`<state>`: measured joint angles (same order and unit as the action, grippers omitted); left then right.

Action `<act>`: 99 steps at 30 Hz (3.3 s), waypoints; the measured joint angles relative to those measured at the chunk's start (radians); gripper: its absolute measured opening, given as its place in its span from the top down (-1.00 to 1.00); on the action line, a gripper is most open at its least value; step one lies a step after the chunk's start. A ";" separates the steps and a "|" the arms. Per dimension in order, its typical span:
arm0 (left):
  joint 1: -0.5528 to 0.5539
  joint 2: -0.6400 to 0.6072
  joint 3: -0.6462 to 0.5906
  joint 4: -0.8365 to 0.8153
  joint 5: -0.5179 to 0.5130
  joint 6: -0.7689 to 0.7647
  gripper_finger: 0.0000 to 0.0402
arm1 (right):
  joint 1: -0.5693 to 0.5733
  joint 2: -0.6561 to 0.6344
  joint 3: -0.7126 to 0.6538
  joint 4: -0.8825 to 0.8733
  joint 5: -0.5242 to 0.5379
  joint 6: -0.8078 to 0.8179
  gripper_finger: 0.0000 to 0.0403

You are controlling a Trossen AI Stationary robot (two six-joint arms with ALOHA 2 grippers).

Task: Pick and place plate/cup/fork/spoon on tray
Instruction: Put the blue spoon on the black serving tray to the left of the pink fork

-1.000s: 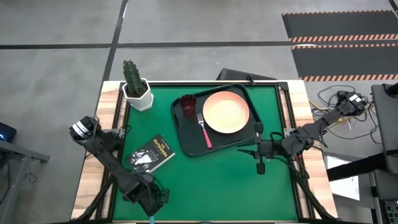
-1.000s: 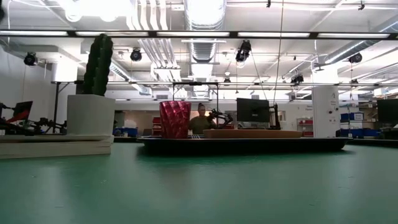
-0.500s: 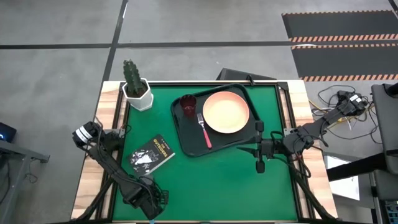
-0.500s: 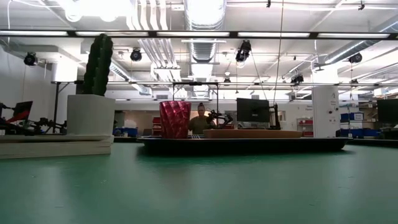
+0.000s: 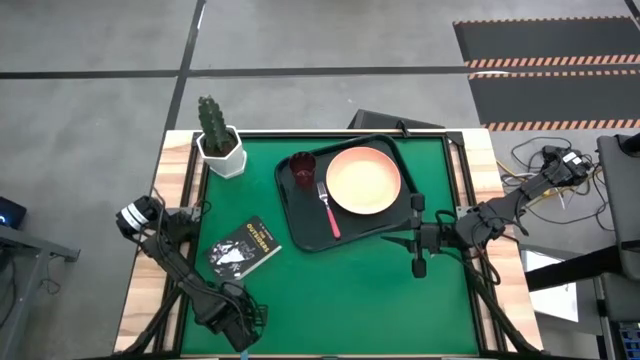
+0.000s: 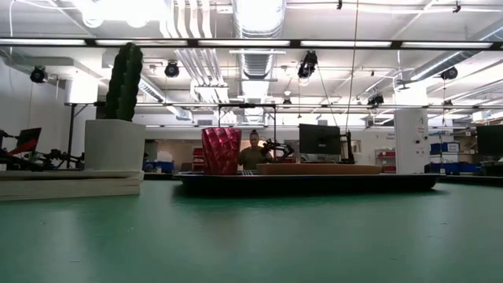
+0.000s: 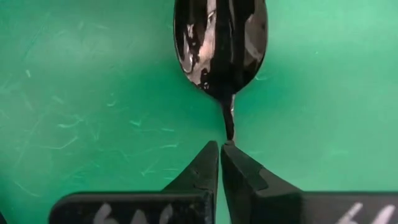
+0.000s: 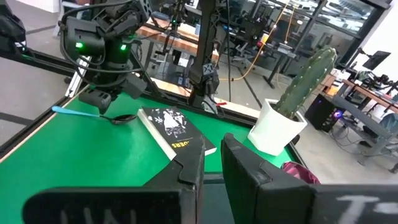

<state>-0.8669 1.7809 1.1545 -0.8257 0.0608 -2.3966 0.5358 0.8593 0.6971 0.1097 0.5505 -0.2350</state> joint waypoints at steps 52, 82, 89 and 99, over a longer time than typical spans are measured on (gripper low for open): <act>0.196 -0.146 0.094 -0.001 -0.207 0.387 1.00 | 0.000 0.001 0.000 -0.071 0.000 0.107 0.79; 0.888 -0.107 0.148 0.100 -0.279 1.096 1.00 | 0.000 -0.191 0.000 -0.402 -0.004 0.303 0.79; 0.895 -0.041 0.146 0.121 -0.304 1.004 0.99 | 0.000 -0.197 0.000 -0.435 -0.004 0.314 0.79; 0.900 -0.013 0.145 0.146 -0.391 0.856 0.92 | 0.000 -0.198 0.000 -0.451 -0.004 0.322 0.79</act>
<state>0.0332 1.7683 1.2995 -0.6799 -0.3307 -1.5404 0.5362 0.6617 0.6971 -0.3416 0.5461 0.0866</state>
